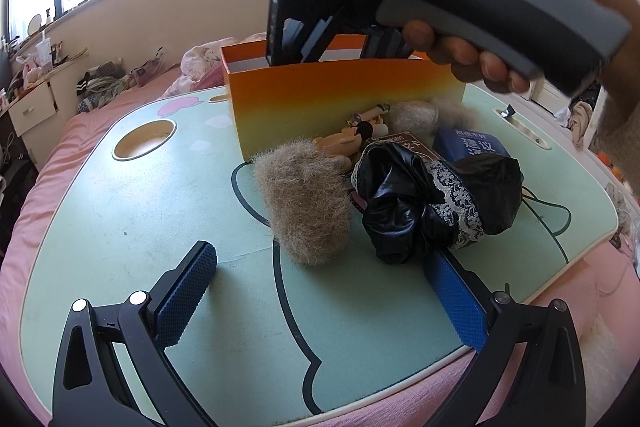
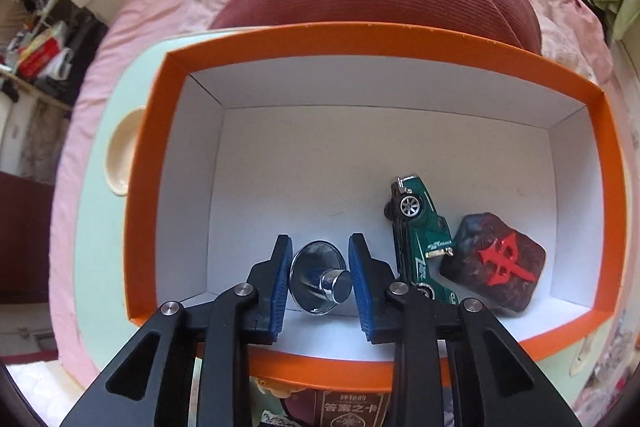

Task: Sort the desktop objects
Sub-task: 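Lift the silver cup out and set it beside the white fluffy ball, right gripper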

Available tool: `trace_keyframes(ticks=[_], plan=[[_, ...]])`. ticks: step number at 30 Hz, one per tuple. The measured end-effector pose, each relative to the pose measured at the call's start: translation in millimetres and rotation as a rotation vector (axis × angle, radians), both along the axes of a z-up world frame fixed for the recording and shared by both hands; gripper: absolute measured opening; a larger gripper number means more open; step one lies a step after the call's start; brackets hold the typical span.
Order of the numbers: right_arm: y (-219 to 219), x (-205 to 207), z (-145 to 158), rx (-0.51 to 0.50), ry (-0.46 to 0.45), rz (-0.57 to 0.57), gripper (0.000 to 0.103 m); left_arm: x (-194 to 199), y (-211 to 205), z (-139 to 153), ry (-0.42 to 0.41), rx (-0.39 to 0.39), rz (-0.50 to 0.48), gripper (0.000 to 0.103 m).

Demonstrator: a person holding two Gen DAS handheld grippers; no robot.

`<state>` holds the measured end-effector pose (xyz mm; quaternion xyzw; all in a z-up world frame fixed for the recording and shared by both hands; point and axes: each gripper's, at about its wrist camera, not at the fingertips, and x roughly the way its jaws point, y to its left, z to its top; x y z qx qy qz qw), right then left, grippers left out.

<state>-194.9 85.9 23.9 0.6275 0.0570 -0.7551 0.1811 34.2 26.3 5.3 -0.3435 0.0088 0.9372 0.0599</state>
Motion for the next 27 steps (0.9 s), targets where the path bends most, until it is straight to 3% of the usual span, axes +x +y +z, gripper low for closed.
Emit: trace_keyframes(ticks=[5, 7, 11, 14, 19, 23, 25, 27], plan=[[18.9, 1.2, 16.8, -0.083, 0.073, -0.018, 0.028, -0.7, 1.2, 0.9, 0.002, 0.0, 0.0, 0.103], [32.7, 6.5, 38.6, -0.176, 0.108, -0.03, 0.028, -1.0, 2.0, 1.1, 0.002, 0.0, -0.001, 0.103], [61.4, 42.1, 89.6, -0.344, 0.181, 0.02, 0.028, -1.1, 2.3, 1.6, 0.002, 0.0, 0.0, 0.103], [76.8, 74.0, 107.7, -0.403, 0.225, 0.071, 0.028, -0.5, 0.9, 1.5, 0.002, -0.001, 0.0, 0.103], [93.3, 109.7, 78.7, -0.361, 0.265, 0.112, 0.028, -0.9, 1.9, 2.1, 0.002, 0.0, 0.0, 0.103], [107.3, 102.1, 41.7, -0.296, 0.269, 0.025, 0.029, -0.7, 1.5, 2.3, 0.002, 0.0, 0.0, 0.103], [116.9, 98.4, 38.2, -0.38, 0.288, 0.009, 0.031, -0.6, 1.3, 2.4, 0.002, 0.0, 0.0, 0.103], [128.3, 103.4, 41.0, -0.449, 0.326, -0.018, 0.047, -0.2, 0.3, 2.4, 0.002, 0.0, 0.0, 0.103]])
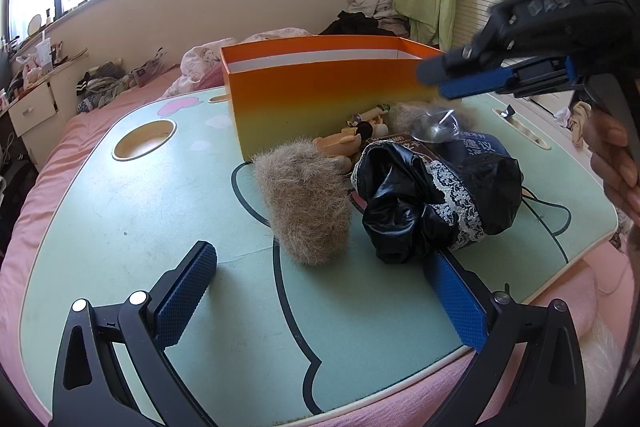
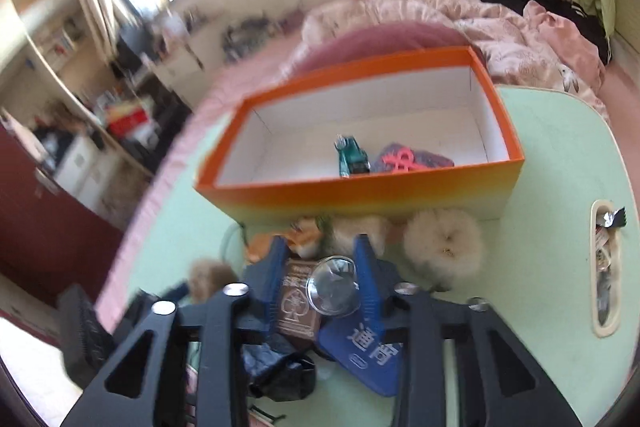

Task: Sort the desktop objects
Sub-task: 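Lift the silver cup out and set it beside the white fluffy ball, right gripper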

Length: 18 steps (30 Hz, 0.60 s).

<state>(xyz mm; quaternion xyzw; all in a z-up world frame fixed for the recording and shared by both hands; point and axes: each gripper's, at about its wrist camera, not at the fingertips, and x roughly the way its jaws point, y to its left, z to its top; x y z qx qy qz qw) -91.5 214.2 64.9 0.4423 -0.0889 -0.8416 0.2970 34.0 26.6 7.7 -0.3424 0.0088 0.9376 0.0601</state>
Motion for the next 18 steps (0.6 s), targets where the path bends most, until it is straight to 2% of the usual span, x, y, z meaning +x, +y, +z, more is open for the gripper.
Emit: trace_keyframes(ticks=[1, 2, 5, 7, 9, 10, 11, 12, 13, 14, 15, 17, 18], plan=[[3.9, 3.6, 1.6, -0.017, 0.016, -0.011, 0.06, -0.5, 1.2, 0.3, 0.0, 0.0, 0.0, 0.103], [9.1, 10.9, 3.4, -0.035, 0.042, -0.028, 0.066, -0.4, 1.2, 0.2, 0.0, 0.0, 0.0, 0.103], [17.6, 46.3, 2.2, -0.006, 0.11, -0.054, 0.066, -0.4, 0.9, 0.5, 0.0, -0.001, 0.0, 0.103], [15.9, 77.2, -6.5, 0.084, 0.172, -0.057, 0.066, -0.4, 0.7, 0.6, 0.0, 0.0, 0.001, 0.103], [5.4, 109.0, -19.3, 0.271, 0.277, -0.118, 0.066, 0.2, -0.5, 0.6, 0.0, 0.0, 0.0, 0.103], [0.4, 118.3, -25.8, 0.334, 0.318, -0.134, 0.066, -0.1, 0.1, 0.8, 0.0, -0.001, 0.001, 0.103], [-5.7, 124.6, -34.7, 0.377, 0.34, -0.127, 0.066, -0.2, 0.4, 0.9, 0.0, -0.001, 0.001, 0.103], [-13.4, 124.0, -49.1, 0.404, 0.313, -0.096, 0.066, 0.3, -0.9, 0.6, 0.0, -0.001, 0.001, 0.103], [-12.0, 124.5, -50.4, 0.361, 0.334, -0.092, 0.07, -0.3, -0.5, 0.2, -0.003, -0.004, 0.002, 0.103], [-11.4, 121.7, -52.5, 0.344, 0.318, -0.091, 0.079, 0.6, -1.6, 0.7, 0.0, -0.003, 0.003, 0.103], [-9.0, 117.1, -52.6, 0.331, 0.303, -0.106, 0.084, 0.9, -1.2, 1.1, 0.0, -0.002, 0.003, 0.103], [-8.9, 113.4, -55.8, 0.331, 0.292, -0.096, 0.103, 1.0, -0.3, 1.5, 0.0, -0.002, 0.003, 0.103], [-10.7, 113.4, -57.1, 0.33, 0.301, -0.079, 0.103, 2.2, -1.0, 1.3, 0.0, -0.002, 0.003, 0.103]])
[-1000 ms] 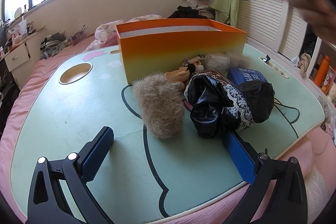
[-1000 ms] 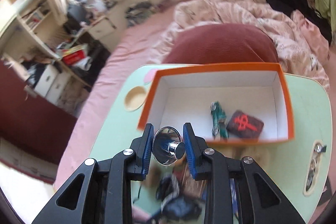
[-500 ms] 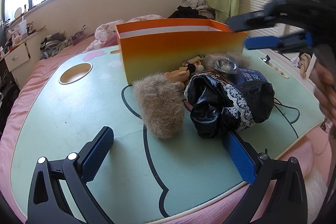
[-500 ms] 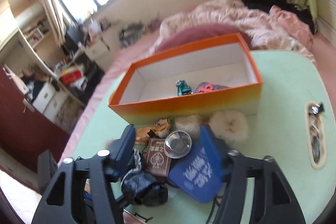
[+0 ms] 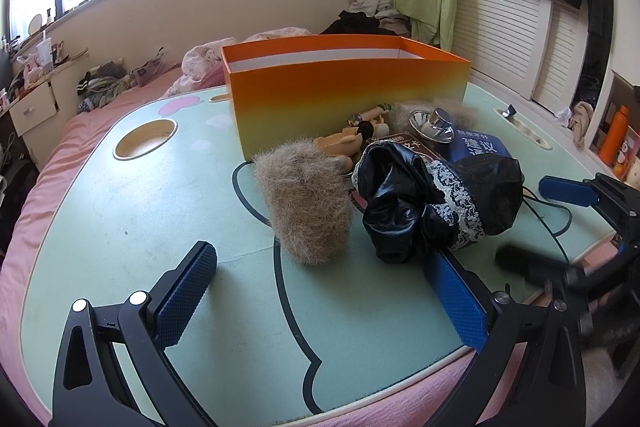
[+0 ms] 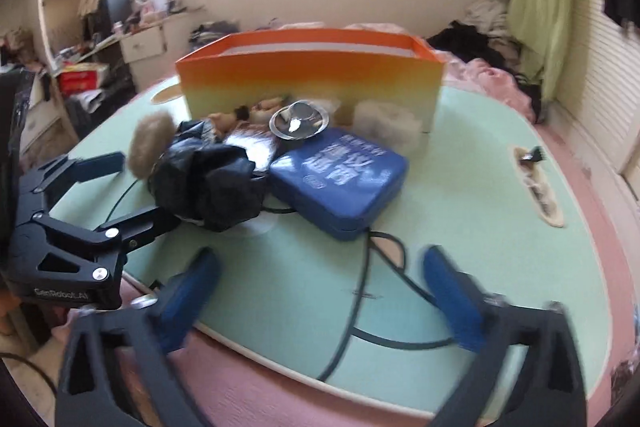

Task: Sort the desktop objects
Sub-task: 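Lift the silver cup out and set it beside the white fluffy ball, right gripper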

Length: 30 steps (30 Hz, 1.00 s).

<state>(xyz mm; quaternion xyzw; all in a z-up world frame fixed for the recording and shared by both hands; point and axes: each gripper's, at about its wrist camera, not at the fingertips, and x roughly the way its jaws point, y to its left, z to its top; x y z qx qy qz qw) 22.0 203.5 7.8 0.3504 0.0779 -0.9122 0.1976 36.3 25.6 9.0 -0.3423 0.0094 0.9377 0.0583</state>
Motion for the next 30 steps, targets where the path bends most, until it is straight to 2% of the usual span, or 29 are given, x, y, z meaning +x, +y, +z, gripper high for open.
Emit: trace_keyframes(ticks=[11, 15, 17, 20, 21, 22, 25, 27, 30], plan=[[0.8, 1.8, -2.6, -0.003, 0.003, 0.003, 0.103, -0.4, -5.3, 0.3, 0.0, 0.001, 0.009, 0.103], [0.1, 2.4, -2.7, -0.003, 0.003, 0.003, 0.103, 9.6, -16.1, 6.2, 0.005, 0.055, 0.011, 0.102], [1.0, 1.8, -2.7, -0.003, 0.003, 0.002, 0.103, 19.1, -23.8, 15.3, 0.034, 0.078, 0.023, 0.099], [1.9, 1.5, -2.7, -0.003, 0.003, 0.003, 0.103, 26.6, -29.9, 37.1, 0.064, 0.068, 0.023, 0.091], [1.9, 1.7, -2.8, -0.003, 0.003, 0.003, 0.103, 25.8, -30.3, 42.4, 0.067, 0.069, 0.017, 0.082], [1.8, 2.0, -3.0, -0.003, 0.003, 0.003, 0.103, 23.2, -30.9, 52.4, 0.068, 0.081, 0.0, 0.076], [2.2, 1.5, -2.7, -0.003, 0.003, 0.003, 0.103, 5.0, -28.6, 79.0, 0.06, 0.14, -0.066, 0.076], [2.4, 1.5, -2.8, -0.003, 0.003, 0.003, 0.103, -16.0, -21.9, 91.9, 0.025, 0.16, -0.1, 0.076], [2.5, 1.7, -2.9, -0.004, 0.003, 0.004, 0.103, -62.4, -10.1, 100.0, -0.089, 0.209, -0.119, 0.076]])
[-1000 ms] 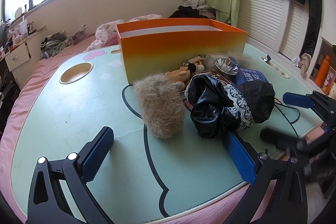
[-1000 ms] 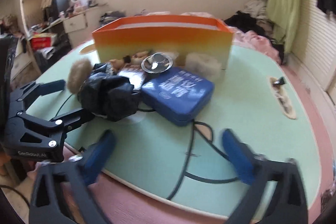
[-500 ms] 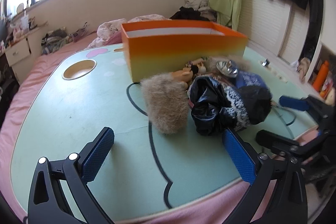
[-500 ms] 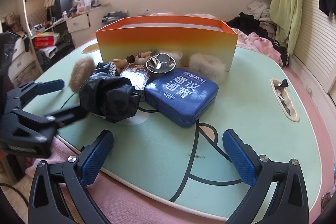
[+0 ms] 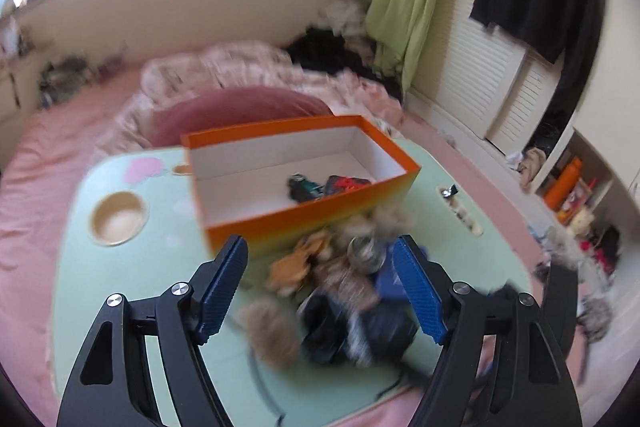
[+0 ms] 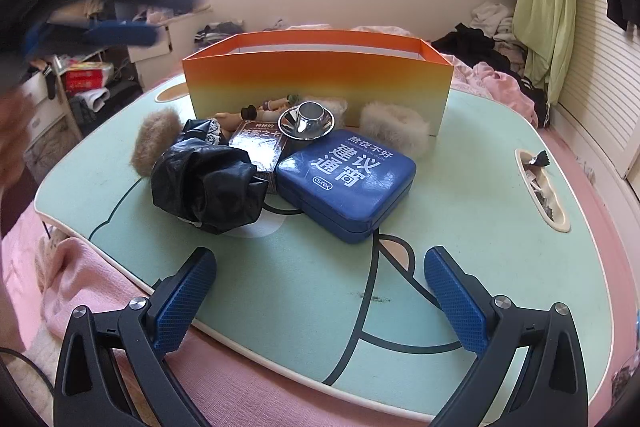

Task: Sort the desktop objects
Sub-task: 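Reach into the orange box and grasp the dark red block with the left gripper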

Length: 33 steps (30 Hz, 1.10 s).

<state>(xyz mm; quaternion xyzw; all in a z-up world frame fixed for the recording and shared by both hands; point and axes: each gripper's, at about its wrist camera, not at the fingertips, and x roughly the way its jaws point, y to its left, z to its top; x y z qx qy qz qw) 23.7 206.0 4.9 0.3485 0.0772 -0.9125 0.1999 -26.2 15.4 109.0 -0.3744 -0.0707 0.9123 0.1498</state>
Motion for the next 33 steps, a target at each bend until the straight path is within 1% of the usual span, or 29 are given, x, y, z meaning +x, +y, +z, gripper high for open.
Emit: trace_keyframes(ticks=[1, 3, 5, 6, 9, 11, 14, 17, 18, 20, 22, 23, 24, 25, 26, 27, 28, 29, 31, 33], plan=[[0.0, -0.1, 0.1, 0.0, 0.0, 0.0, 0.103, -19.9, 3.3, -1.1, -0.065, 0.031, -0.004, 0.075], [0.1, 0.0, 0.1, 0.0, 0.0, 0.001, 0.103, -54.6, 7.3, -8.9, -0.193, 0.111, 0.018, 0.075], [0.0, 0.2, -0.3, 0.0, -0.001, 0.001, 0.103, -79.2, 12.8, -17.4, -0.292, 0.144, 0.031, 0.077], [0.2, 0.4, -0.2, 0.0, 0.0, 0.001, 0.103, -88.5, 18.9, -16.1, -0.297, 0.135, 0.04, 0.079], [0.1, 1.1, -1.8, -0.001, 0.0, 0.001, 0.103, -114.5, 37.5, -20.9, -0.405, 0.062, 0.044, 0.079], [-0.4, 2.4, -2.3, -0.001, 0.001, 0.002, 0.103, -127.3, 47.5, -26.0, -0.452, 0.028, 0.059, 0.079], [0.1, 2.4, -2.4, -0.001, 0.001, 0.002, 0.103, -137.3, 60.4, -31.2, -0.47, -0.042, 0.076, 0.079], [0.1, 2.6, -2.6, -0.001, 0.0, 0.002, 0.103, -142.3, 75.6, -45.6, -0.495, -0.117, 0.066, 0.079], [-0.3, 2.8, -2.7, -0.001, 0.001, 0.002, 0.103, -147.5, 75.0, -49.7, -0.506, -0.129, 0.064, 0.079], [0.2, 2.8, -2.7, -0.001, 0.0, 0.002, 0.103, -149.7, 77.8, -70.0, -0.543, -0.184, 0.073, 0.067], [-0.4, 2.9, -3.2, -0.002, 0.001, 0.003, 0.103, -147.2, 81.3, -76.5, -0.482, -0.27, 0.082, 0.05], [-0.1, 3.9, -2.5, -0.002, 0.002, 0.002, 0.103, -144.2, 83.8, -79.0, -0.453, -0.311, 0.079, 0.047], [0.2, 2.7, -3.2, -0.002, 0.0, 0.002, 0.103, -141.0, 84.5, -81.1, -0.444, -0.305, 0.061, 0.035], [1.5, 2.2, -3.0, -0.002, 0.0, 0.002, 0.103, -137.0, 84.9, -83.6, -0.444, -0.308, 0.044, 0.02], [1.5, 2.3, -3.1, -0.002, 0.001, 0.002, 0.103, -134.3, 85.2, -85.1, -0.446, -0.312, 0.032, 0.009], [1.2, 2.3, -3.1, -0.002, 0.001, 0.002, 0.103, -131.6, 84.0, -87.8, -0.456, -0.301, 0.013, 0.0], [1.6, 2.3, -2.9, -0.003, 0.001, 0.002, 0.103, -127.6, 81.3, -89.8, -0.452, -0.277, -0.004, 0.0], [1.7, 2.3, -2.9, -0.002, 0.001, 0.002, 0.103, -126.5, 79.3, -88.2, -0.44, -0.274, -0.006, 0.0], [1.4, 2.1, -3.3, -0.003, 0.001, 0.002, 0.103, -119.8, 70.8, -78.6, -0.364, -0.265, 0.012, 0.0], [1.3, 2.3, -3.4, -0.003, 0.001, 0.002, 0.103, -115.4, 62.2, -67.8, -0.329, -0.225, 0.021, 0.0]])
